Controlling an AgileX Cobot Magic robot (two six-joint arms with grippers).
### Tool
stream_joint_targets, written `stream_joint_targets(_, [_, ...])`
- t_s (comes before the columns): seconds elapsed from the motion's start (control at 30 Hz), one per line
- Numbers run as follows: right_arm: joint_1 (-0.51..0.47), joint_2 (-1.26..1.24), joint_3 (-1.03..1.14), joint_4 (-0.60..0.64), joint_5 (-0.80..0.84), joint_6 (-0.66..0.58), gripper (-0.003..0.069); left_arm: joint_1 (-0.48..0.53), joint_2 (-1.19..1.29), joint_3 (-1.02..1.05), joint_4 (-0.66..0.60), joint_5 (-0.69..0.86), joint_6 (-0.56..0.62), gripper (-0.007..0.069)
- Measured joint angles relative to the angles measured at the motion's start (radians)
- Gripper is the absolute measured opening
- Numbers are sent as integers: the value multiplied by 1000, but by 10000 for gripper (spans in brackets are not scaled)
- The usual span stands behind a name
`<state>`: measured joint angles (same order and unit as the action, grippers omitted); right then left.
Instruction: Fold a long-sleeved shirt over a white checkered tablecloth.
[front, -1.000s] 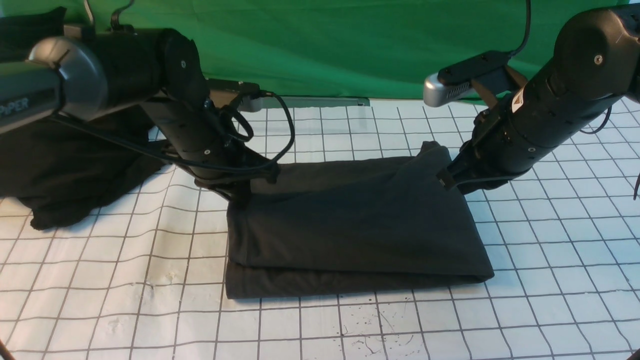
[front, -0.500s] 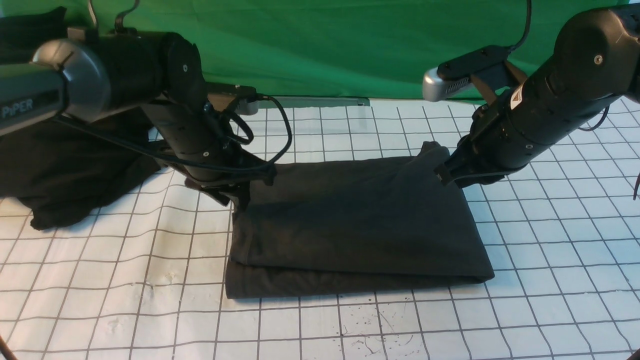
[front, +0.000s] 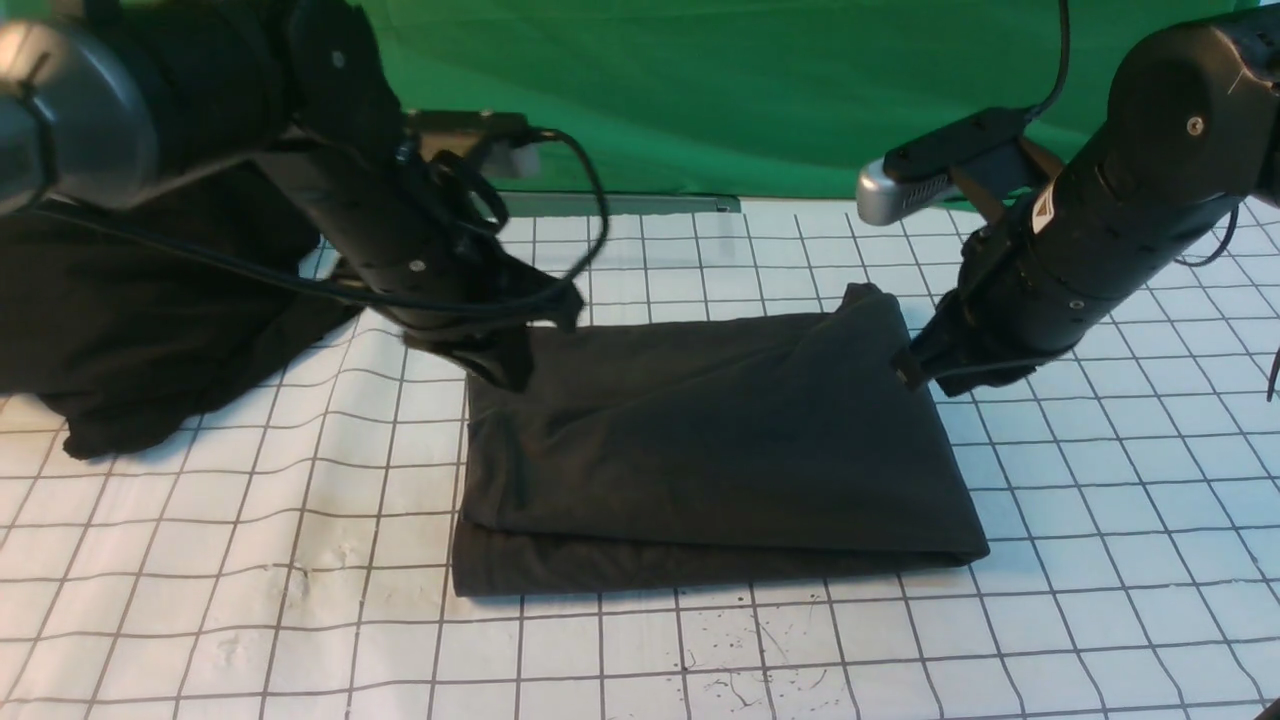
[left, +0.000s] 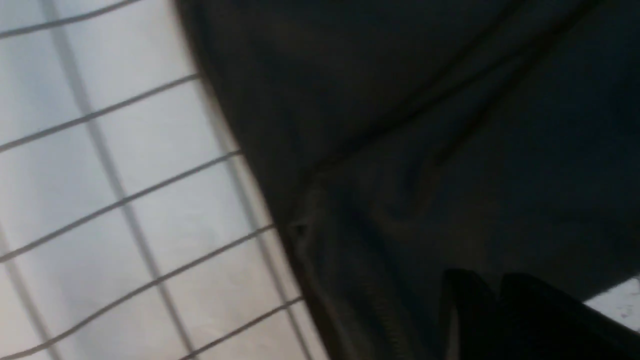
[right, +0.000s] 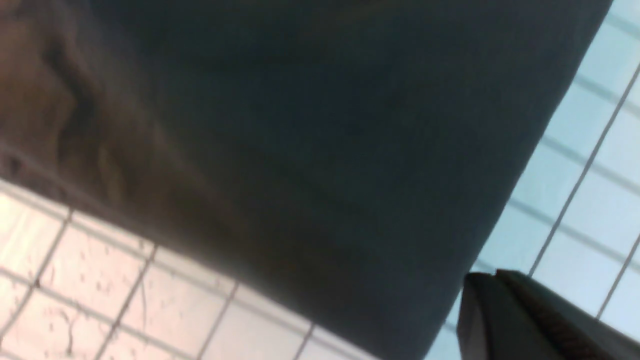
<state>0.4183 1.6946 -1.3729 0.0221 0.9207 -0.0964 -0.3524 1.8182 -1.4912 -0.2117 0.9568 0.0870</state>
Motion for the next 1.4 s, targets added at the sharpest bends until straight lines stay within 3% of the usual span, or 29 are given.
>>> stream_joint_targets(0.1, [0, 1, 33, -1, 20, 0, -6, -24, 20, 54, -20, -15, 16, 3])
stream_joint_targets(0.3, [0, -21, 46, -1, 38, 26, -6, -20, 76, 230, 27, -138, -39, 0])
stream_joint_targets(0.47, [0, -148, 50, -2, 44, 29, -6, -19, 45, 235, 26, -112, -41, 0])
stream_joint_targets(0.77, [0, -570, 60, -5, -32, 40, -6, -19, -305, 220, 26, -70, -41, 0])
stream_joint_targets(0.97, [0, -977, 280, -8, -423, 41, -6, -19, -677, 298, 23, -111, -41, 0])
stream_joint_targets(1.07, [0, -1226, 499, -8, -662, 13, -5, -19, -927, 433, 25, -178, -79, 0])
stream_joint_targets(1.4, [0, -1681, 979, -10, -1001, -17, 0, -19, -1470, 866, 26, -391, -246, 0])
